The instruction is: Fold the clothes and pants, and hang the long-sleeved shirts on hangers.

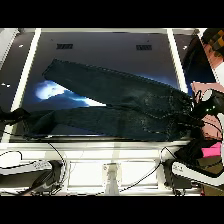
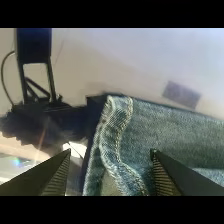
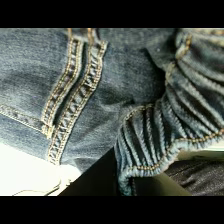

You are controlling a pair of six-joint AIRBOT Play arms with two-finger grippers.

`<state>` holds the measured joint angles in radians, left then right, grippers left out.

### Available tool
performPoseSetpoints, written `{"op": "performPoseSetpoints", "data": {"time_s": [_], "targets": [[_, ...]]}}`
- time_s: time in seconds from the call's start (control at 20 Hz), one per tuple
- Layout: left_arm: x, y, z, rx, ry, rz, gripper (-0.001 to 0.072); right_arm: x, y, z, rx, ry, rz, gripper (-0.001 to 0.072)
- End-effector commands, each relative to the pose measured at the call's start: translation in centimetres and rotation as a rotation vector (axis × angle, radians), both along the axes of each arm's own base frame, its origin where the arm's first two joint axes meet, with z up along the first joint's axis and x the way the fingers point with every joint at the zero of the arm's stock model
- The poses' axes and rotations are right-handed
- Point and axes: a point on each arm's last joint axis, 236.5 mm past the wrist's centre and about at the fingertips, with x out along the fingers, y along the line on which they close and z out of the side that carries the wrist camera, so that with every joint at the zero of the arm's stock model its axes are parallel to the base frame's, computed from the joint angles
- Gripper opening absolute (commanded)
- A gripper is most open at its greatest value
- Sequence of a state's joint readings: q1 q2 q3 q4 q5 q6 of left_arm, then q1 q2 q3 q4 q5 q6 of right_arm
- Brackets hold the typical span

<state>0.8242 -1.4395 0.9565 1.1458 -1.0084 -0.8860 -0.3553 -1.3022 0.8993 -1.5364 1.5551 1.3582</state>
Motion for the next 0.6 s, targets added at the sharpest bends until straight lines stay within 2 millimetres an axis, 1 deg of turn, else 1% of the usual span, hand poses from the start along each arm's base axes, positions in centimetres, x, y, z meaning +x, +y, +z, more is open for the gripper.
{"op": "performPoseSetpoints", "data": {"time_s": [0.0, 0.1, 0.25, 0.3, 0.4, 0.45, 0.5, 0.55], "targets": [[-0.8, -1.0, -0.1, -0.015, 0.016, -0.096, 0.0580, 0.2, 0.3, 0.0, 0.010, -0.007, -0.007, 0.0039], [-0.9, -1.3, -0.1, -0.015, 0.015, -0.128, 0.0581, 0.2, 0.3, 0.0, 0.010, -0.007, -0.007, 0.0038], [-0.7, -1.0, -0.4, -0.010, 0.014, -0.123, 0.0579, 0.2, 0.3, 0.0, 0.011, -0.008, -0.008, 0.0038], [-0.8, -1.1, -0.7, -0.020, 0.018, -0.121, 0.0547, 0.2, 0.3, 0.0, 0.011, -0.008, -0.008, 0.0038], [-0.4, -1.6, -1.3, -0.056, 0.011, -0.105, 0.0520, 0.2, 0.4, 0.0, 0.013, -0.008, -0.009, 0.0039], [0.0, -1.9, -1.5, -0.076, -0.002, -0.096, 0.0459, 0.2, 0.5, 0.0, 0.017, -0.009, -0.011, 0.0038], [0.5, -2.2, -1.7, -0.089, -0.022, -0.104, 0.0376, 0.3, 0.6, 0.0, 0.022, -0.010, -0.013, 0.0039], [1.0, -2.4, -1.7, -0.099, -0.046, -0.116, 0.0349, 0.4, 0.8, 0.0, 0.030, -0.013, -0.017, 0.0038]]}}
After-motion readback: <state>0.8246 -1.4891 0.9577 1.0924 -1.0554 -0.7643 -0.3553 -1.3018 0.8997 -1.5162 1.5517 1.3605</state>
